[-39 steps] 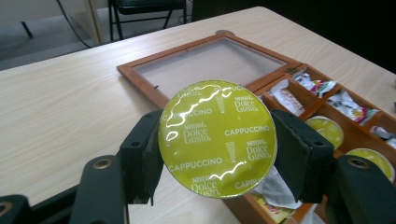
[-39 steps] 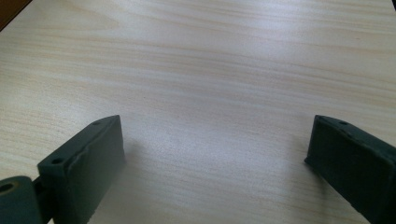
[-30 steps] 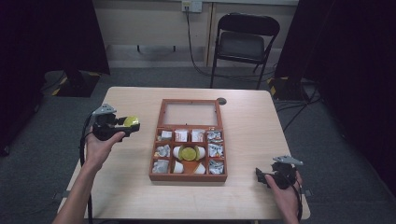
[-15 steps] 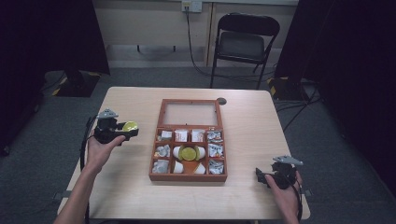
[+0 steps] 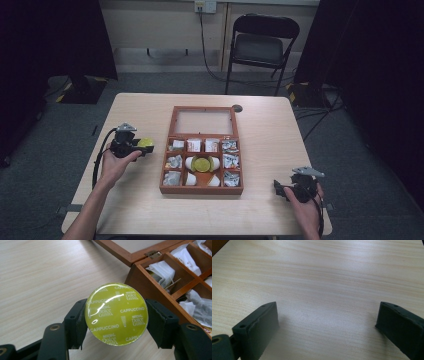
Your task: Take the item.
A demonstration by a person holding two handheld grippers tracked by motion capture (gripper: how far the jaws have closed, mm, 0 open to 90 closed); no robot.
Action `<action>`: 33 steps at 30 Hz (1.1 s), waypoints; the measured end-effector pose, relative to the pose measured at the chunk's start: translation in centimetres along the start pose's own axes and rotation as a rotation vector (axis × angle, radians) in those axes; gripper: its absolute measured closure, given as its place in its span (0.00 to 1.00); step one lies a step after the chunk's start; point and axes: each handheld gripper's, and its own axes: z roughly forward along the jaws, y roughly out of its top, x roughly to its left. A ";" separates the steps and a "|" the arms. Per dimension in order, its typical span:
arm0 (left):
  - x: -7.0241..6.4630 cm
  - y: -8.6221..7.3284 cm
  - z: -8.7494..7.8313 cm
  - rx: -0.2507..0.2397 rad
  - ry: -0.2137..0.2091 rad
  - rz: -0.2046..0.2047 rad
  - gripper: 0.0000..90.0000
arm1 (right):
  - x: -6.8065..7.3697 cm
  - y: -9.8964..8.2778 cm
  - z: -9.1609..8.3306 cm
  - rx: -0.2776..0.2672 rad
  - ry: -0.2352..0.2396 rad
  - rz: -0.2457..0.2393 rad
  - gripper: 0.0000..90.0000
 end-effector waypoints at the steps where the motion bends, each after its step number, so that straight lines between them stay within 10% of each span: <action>1: 0.0 0.0 0.1 0.001 -0.010 -0.004 0.43 | 0.0 0.0 0.0 0.000 0.000 0.000 0.04; 33: 0.4 -1.1 2.2 0.068 -0.007 -0.029 0.37 | 0.0 0.0 0.0 0.000 0.001 0.003 0.04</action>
